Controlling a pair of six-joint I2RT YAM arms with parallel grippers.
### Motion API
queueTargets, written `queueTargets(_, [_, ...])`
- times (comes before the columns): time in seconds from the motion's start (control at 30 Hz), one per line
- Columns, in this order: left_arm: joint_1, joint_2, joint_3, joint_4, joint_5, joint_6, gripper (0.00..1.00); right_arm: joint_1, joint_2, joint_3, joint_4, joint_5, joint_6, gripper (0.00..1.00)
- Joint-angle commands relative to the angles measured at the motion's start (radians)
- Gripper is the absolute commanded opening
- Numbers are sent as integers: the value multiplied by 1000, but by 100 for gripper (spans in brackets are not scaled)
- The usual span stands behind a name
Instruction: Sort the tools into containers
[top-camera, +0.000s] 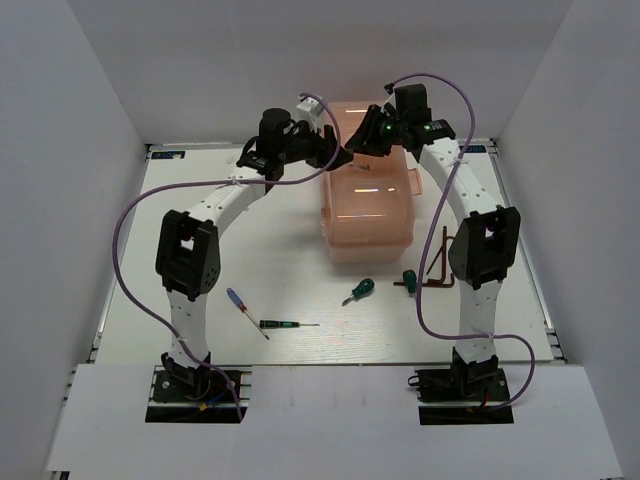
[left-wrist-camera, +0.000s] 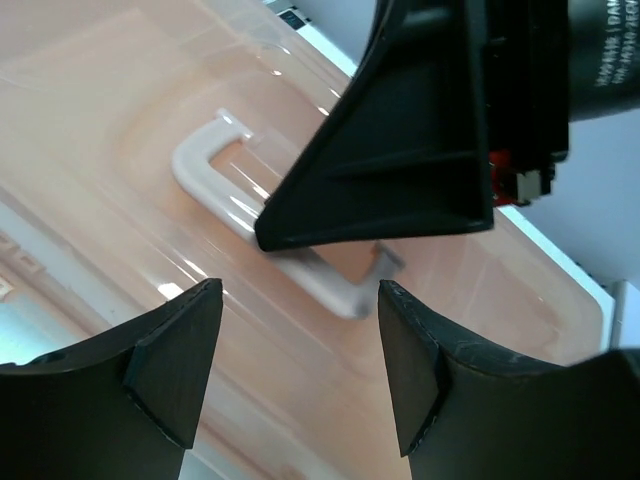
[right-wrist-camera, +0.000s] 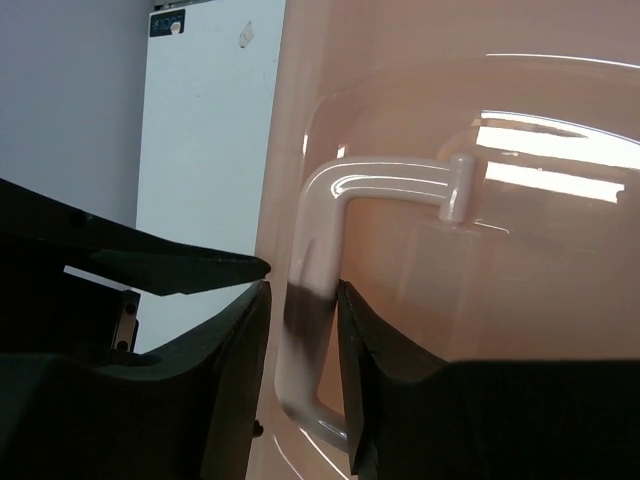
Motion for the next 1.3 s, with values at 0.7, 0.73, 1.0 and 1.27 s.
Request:
queueTargets(0.7, [-99, 157, 281, -297, -167, -41, 60, -73, -152, 122, -69, 79, -201, 58])
queueTargets(0.73, [-99, 157, 293, -297, -180, -55, 60, -84, -184, 99, -75, 130, -242, 58])
queueTargets(1.0, [-99, 211, 403, -349, -299, -158, 62, -208, -337, -248, 30, 270, -351, 60])
queueTargets(1.27, [-99, 232, 459, -409, -328, -158, 56, -319, -186, -277, -19, 33, -391, 64])
